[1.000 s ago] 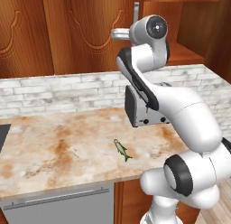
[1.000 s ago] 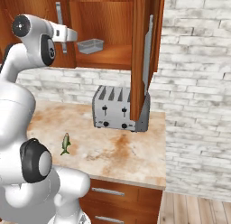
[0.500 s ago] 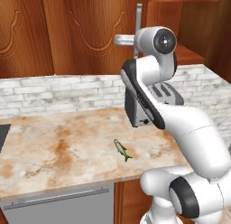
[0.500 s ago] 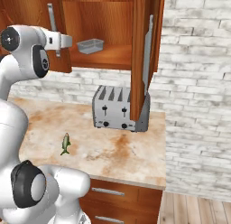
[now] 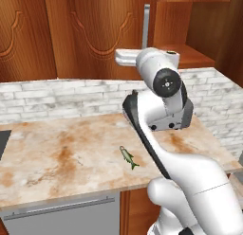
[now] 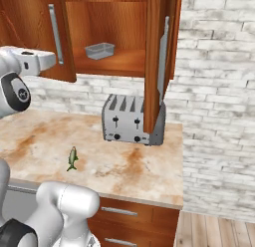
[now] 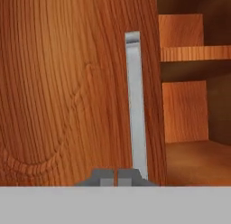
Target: Retrieve the tupperware from the cabinet, then place the raw meat into the tupperware to avoid contamination.
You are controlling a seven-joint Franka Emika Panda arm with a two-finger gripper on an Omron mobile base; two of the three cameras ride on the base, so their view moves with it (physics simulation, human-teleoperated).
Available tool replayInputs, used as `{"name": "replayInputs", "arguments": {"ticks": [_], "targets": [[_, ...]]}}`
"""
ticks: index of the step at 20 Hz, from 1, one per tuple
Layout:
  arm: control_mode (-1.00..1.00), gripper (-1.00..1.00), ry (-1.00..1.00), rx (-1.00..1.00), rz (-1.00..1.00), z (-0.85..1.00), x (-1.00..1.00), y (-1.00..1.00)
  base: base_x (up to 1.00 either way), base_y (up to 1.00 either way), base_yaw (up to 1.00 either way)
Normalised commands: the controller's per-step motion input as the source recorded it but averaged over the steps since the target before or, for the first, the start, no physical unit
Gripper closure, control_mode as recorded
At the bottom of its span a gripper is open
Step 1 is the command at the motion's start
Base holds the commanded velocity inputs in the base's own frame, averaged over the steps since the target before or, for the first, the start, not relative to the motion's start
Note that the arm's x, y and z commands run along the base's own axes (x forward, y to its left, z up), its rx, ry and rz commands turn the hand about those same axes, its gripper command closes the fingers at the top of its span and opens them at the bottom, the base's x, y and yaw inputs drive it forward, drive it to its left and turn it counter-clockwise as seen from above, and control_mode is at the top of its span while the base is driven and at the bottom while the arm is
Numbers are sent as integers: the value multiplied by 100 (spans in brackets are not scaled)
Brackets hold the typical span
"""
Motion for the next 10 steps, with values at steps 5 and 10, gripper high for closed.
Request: {"name": "replayInputs", "arguments": {"ticks": [5,10], "targets": [[-100,-100,-6,0,-6,8,-21,24,0,0,0],[-100,-100,1,15,-1,30,0,-27,0,0,0]]}}
